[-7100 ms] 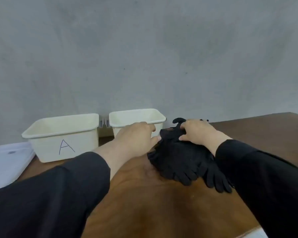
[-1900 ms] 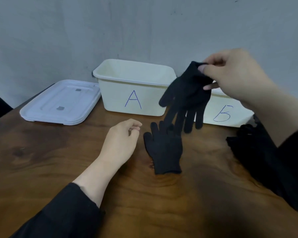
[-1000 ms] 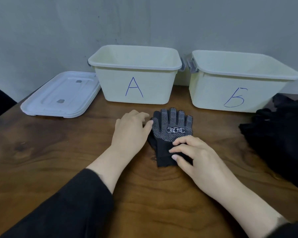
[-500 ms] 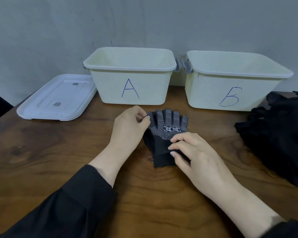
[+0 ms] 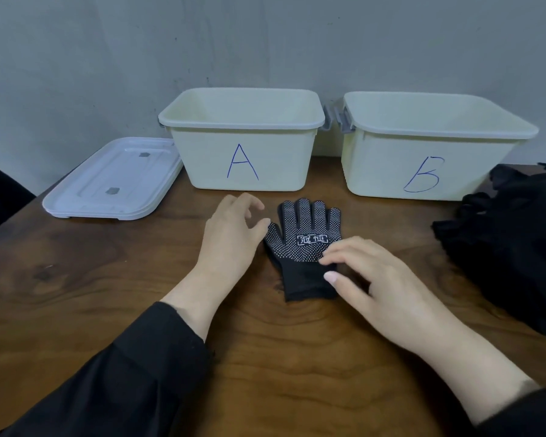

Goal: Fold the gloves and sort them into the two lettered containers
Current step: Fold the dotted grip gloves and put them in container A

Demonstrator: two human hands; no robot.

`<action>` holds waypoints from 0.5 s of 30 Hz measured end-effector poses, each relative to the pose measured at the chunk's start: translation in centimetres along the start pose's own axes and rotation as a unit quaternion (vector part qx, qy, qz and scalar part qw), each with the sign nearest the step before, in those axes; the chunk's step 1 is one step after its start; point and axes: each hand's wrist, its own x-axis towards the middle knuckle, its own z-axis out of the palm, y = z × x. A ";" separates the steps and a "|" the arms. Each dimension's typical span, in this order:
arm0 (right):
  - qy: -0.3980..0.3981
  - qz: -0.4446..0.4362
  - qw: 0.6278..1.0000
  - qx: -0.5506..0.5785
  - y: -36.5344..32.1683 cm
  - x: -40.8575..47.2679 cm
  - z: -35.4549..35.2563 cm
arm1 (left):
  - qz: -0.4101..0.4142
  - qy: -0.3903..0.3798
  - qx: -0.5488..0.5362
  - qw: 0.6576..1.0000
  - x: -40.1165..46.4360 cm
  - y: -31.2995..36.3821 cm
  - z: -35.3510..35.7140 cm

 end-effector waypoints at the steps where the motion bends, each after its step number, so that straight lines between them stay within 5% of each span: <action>1: -0.025 0.000 1.000 0.002 0.4 -0.1 -0.3 | 0.026 -0.006 -0.013 1.000 -0.3 0.0 -0.3; 5: -0.124 -0.008 0.992 -0.001 2.1 -0.6 -0.6 | 0.142 -0.144 0.038 0.979 -2.3 -0.1 -1.2; 9: -0.085 -0.026 0.996 -0.025 2.2 -0.1 0.1 | 0.156 -0.191 0.130 0.960 -3.3 -0.3 -1.5; 12: -0.051 -0.039 0.995 -0.070 1.6 0.3 0.9 | 0.224 -0.164 0.100 0.955 -3.5 0.3 -2.1; 15: -0.031 -0.037 0.997 -0.065 1.3 0.4 1.3 | 0.268 -0.227 0.075 0.933 -4.2 1.3 -2.4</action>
